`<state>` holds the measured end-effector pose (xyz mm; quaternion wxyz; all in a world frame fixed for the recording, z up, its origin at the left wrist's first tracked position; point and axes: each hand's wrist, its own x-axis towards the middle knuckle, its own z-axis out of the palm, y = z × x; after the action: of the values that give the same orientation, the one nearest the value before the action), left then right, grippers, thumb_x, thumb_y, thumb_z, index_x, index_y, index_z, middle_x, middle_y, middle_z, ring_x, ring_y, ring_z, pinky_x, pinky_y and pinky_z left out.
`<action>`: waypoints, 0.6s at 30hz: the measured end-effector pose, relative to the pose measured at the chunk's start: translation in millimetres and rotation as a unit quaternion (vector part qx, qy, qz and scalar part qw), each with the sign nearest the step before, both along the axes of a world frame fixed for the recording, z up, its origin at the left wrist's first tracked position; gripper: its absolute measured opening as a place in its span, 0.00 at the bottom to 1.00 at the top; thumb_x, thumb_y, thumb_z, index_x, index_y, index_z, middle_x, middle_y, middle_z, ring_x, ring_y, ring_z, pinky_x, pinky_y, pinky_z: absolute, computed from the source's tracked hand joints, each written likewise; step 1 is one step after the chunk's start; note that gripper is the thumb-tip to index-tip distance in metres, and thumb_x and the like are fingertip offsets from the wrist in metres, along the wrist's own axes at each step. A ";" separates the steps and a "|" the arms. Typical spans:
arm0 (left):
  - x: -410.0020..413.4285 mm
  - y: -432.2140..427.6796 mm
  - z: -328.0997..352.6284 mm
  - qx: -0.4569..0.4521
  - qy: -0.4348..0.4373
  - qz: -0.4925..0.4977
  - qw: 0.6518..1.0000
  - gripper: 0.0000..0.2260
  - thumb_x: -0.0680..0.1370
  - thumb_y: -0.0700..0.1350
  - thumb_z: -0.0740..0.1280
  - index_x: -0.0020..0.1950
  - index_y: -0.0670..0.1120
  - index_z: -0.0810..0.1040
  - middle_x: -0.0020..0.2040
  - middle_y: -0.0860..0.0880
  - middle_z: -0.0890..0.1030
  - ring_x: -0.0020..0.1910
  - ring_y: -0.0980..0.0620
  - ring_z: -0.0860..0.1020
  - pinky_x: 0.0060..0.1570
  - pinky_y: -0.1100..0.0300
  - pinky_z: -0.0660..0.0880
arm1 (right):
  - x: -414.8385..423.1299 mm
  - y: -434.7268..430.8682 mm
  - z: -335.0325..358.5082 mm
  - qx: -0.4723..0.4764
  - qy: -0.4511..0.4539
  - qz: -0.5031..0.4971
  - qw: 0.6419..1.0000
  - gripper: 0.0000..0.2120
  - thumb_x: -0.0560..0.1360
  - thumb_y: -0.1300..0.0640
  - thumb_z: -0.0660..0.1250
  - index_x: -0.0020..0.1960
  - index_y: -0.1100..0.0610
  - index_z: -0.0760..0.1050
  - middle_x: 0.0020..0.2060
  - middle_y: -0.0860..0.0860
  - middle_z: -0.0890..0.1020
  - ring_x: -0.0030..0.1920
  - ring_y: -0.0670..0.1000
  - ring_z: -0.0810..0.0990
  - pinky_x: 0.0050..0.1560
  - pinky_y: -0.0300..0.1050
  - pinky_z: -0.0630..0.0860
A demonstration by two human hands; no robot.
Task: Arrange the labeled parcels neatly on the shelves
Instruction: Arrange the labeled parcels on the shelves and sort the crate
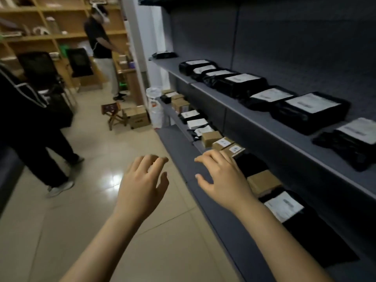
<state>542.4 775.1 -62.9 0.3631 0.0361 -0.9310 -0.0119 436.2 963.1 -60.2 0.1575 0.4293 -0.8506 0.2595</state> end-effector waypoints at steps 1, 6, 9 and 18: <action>3.5 -15.2 -5.4 0.006 -0.006 0.017 1.000 0.12 0.73 0.42 0.66 0.56 0.43 0.78 0.48 0.47 0.78 0.46 0.43 0.75 0.43 0.52 0.72 | -2.9 -18.1 -5.1 0.007 -0.006 0.015 1.000 0.15 0.74 0.55 0.69 0.59 0.55 0.76 0.53 0.49 0.76 0.56 0.54 0.74 0.57 0.52 0.74; 3.7 -73.6 -34.9 0.022 -0.044 0.084 0.995 0.12 0.72 0.41 0.68 0.55 0.44 0.79 0.48 0.48 0.78 0.45 0.45 0.76 0.43 0.54 0.69 | -28.3 -100.9 -33.9 0.047 -0.030 0.073 0.996 0.15 0.74 0.54 0.68 0.60 0.54 0.76 0.54 0.49 0.76 0.56 0.52 0.73 0.58 0.49 0.72; -15.1 -107.2 -51.1 0.026 -0.068 0.113 0.991 0.13 0.70 0.39 0.72 0.54 0.44 0.80 0.46 0.48 0.78 0.45 0.45 0.76 0.43 0.56 0.67 | -57.5 -146.5 -49.0 0.067 -0.043 0.102 0.992 0.16 0.75 0.54 0.68 0.61 0.53 0.75 0.55 0.48 0.75 0.57 0.51 0.72 0.60 0.47 0.68; -156.4 -221.0 -57.8 0.036 -0.098 0.149 0.983 0.14 0.69 0.40 0.72 0.54 0.45 0.78 0.47 0.48 0.77 0.43 0.46 0.75 0.42 0.56 0.70 | -208.5 -280.2 -59.8 0.089 -0.063 0.156 0.982 0.15 0.76 0.55 0.67 0.62 0.53 0.75 0.56 0.48 0.75 0.59 0.50 0.71 0.61 0.41 0.63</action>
<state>386.0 554.1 -120.7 0.2665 0.1889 -0.9451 0.0126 227.6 682.8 -120.1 0.0225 0.5516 -0.8013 0.2305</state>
